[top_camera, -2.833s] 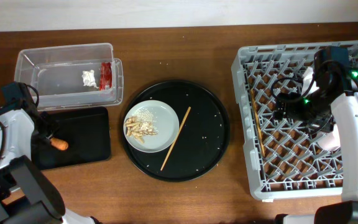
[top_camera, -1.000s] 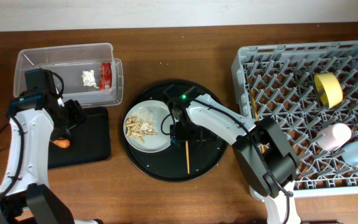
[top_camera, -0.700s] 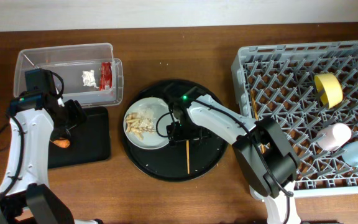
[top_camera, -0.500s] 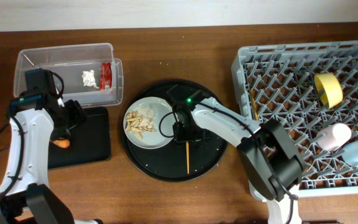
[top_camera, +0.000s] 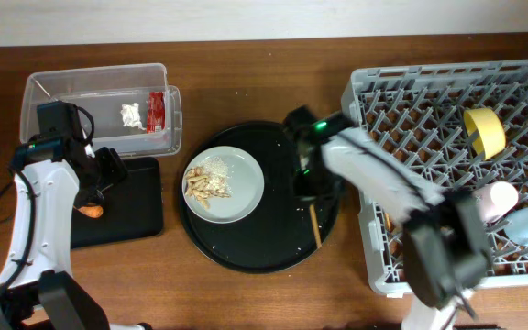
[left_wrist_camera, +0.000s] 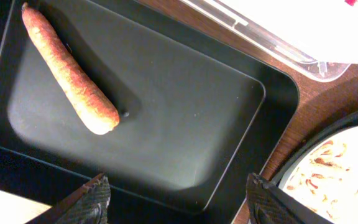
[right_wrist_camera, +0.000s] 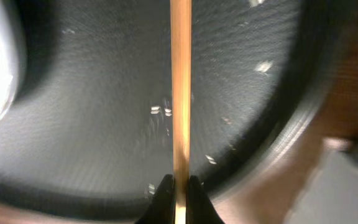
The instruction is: Sort waste into correct bins and load items into the dishwasher rack
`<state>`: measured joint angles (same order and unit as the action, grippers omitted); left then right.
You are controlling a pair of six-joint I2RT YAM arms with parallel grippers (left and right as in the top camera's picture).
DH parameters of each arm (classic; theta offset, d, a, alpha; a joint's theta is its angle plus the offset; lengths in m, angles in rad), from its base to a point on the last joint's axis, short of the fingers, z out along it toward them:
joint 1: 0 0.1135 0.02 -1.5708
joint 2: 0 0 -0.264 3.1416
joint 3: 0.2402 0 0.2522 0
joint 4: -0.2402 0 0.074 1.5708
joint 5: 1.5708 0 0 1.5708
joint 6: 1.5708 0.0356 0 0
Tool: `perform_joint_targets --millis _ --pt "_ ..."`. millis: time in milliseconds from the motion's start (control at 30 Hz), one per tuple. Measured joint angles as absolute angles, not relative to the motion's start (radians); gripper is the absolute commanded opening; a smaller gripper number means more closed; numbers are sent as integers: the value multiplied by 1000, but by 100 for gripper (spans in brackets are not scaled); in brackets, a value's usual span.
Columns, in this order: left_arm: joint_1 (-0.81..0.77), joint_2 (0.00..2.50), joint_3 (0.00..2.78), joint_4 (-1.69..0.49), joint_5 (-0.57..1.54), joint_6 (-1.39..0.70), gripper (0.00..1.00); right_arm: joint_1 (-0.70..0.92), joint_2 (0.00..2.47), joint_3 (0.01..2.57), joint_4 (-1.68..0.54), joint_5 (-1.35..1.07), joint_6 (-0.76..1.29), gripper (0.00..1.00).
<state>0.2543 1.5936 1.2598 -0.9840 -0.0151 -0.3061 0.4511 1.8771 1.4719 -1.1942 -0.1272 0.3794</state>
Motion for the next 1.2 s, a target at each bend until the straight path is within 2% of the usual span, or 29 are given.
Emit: perform_joint_targets --millis 67,133,200,267,400,433,500,567,600,700,767,967,1200 --pt "254 1594 1260 -984 -10 -306 67 333 1704 1511 -1230 -128 251 13" --pt "248 1594 1260 -984 12 -306 67 220 1591 1521 -1243 -125 143 15" --pt "215 1594 1260 -982 18 -306 67 134 1579 1522 -1274 -126 78 15" --pt "111 1594 1260 -976 28 -306 68 53 1594 1521 -1301 -121 12 14" --pt "-81 1594 1260 -953 32 -306 68 14 1655 1501 -1304 -122 -58 14" --pt "-151 1594 1260 -953 30 -306 68 14 1658 1499 -1306 -123 -60 14" --pt "-178 1594 1260 -953 30 -306 68 16 1659 1499 -1310 -126 -64 17" --pt "-180 1594 1260 -953 30 -306 68 26 1659 1499 -1310 -146 -67 34" --pt "-180 1594 1260 -953 30 -306 69 54 1659 1499 -1309 -169 -65 37" --pt "-180 1594 1260 -953 27 -306 68 140 1659 1499 -1300 -183 -71 36" --pt "-180 1594 1260 -963 9 -306 68 176 1662 1499 -1267 -182 -24 29" --pt "-180 1594 1260 -977 -34 -306 69 244 1819 1486 -1236 -169 33 31" --pt "-155 1594 1260 -989 -60 -306 69 270 1919 1464 -1233 -23 177 31"
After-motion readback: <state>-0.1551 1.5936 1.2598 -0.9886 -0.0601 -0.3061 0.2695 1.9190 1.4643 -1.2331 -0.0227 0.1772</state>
